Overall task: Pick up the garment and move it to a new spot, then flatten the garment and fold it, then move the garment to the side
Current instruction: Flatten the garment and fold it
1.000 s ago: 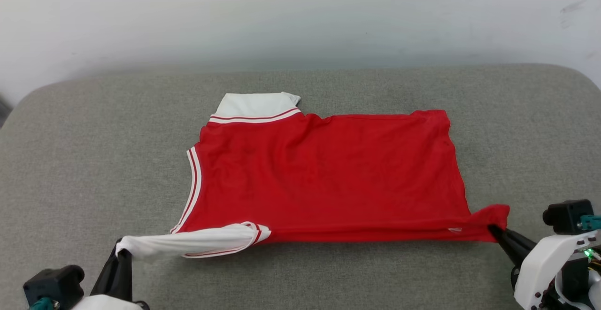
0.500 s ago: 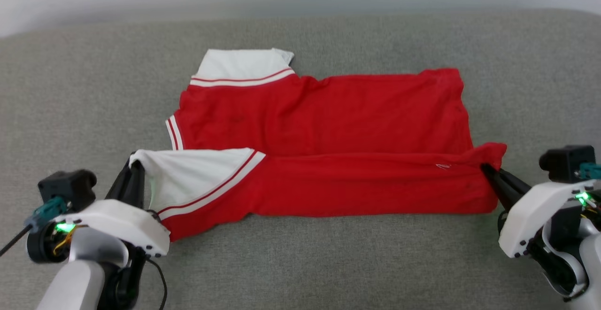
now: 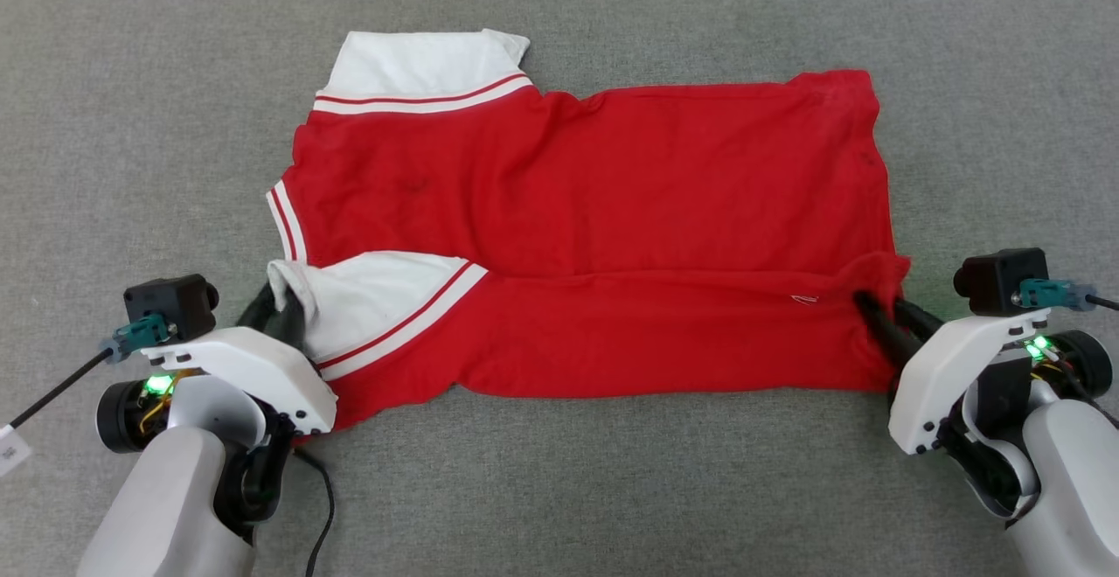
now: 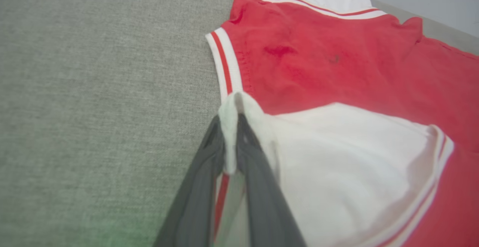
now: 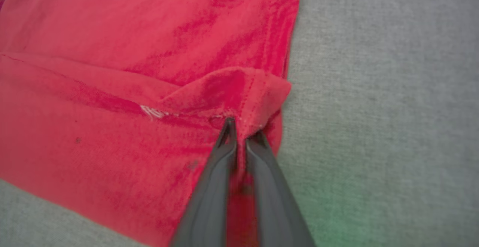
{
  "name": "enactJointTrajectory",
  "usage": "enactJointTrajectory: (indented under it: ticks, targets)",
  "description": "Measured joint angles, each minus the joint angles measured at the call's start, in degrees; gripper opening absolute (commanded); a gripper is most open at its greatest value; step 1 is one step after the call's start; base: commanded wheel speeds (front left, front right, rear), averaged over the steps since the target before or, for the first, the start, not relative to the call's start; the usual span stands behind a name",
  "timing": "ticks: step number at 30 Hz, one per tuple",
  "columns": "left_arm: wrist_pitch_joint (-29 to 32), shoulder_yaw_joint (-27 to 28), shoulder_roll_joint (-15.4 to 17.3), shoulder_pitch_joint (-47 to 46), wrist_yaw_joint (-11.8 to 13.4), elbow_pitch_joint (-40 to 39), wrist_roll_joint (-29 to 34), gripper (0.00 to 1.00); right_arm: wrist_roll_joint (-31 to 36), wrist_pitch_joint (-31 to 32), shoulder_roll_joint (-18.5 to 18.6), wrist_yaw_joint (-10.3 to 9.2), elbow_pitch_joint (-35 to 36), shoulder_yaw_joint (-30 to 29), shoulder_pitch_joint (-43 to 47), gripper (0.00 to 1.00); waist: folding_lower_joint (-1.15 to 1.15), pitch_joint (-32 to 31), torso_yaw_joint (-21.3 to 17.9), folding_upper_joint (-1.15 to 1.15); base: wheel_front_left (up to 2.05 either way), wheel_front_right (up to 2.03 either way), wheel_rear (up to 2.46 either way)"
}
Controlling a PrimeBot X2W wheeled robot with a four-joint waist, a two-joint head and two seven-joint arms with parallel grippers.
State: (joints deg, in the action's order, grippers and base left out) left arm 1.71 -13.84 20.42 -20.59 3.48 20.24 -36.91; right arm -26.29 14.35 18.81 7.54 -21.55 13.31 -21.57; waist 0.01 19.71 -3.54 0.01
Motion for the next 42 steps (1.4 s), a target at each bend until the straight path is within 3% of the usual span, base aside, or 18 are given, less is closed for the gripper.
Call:
enactJointTrajectory:
  ticks: [6, 13, 18, 29, 34, 42]
  targets:
    - [-2.69, 0.64, -0.29, -1.87, -1.31, 3.98, -0.65, 1.0, -0.89, -5.97, 0.15, -0.02, -0.92, 2.01, -0.63, 1.0, 0.0, -1.35, -0.13, 0.0, 0.0, 0.0, 0.0]
    - [-2.37, 1.57, 2.31, -0.46, -1.15, 1.92, -0.75, 1.0, -1.13, -16.15, 1.46, -0.02, 3.65, 2.02, 2.14, 1.0, -0.01, -5.49, -0.45, 0.0, 0.0, 0.0, 0.0]
    - [4.52, 1.72, 6.57, 1.99, -0.32, -3.77, -1.42, 1.0, 1.14, -20.46, 1.72, -0.02, 9.32, -1.3, 5.49, 1.0, -0.01, -8.9, -0.85, 0.0, 0.0, 0.0, 0.0]
    - [29.1, 0.9, 16.99, 9.02, 1.86, -17.61, -7.03, 1.0, 7.16, -17.81, -2.44, -0.03, 24.15, -8.7, 13.43, 1.0, -0.02, -11.88, -3.13, 0.0, 0.0, 0.0, 0.0]
    - [36.56, 0.62, 18.09, 12.27, 3.67, -20.85, -10.95, 1.0, 8.23, -16.57, -5.04, -0.03, 28.16, -10.01, 15.1, 1.0, -0.01, -10.23, -4.25, 0.0, 0.0, 0.0, 0.0]
    - [39.47, 0.35, 16.58, 13.16, 4.63, -18.06, -14.06, 1.0, 8.68, -16.36, -6.45, -0.03, 29.82, -10.56, 15.17, 1.0, -0.01, -6.03, -6.23, 0.0, 0.0, 0.0, 0.0]
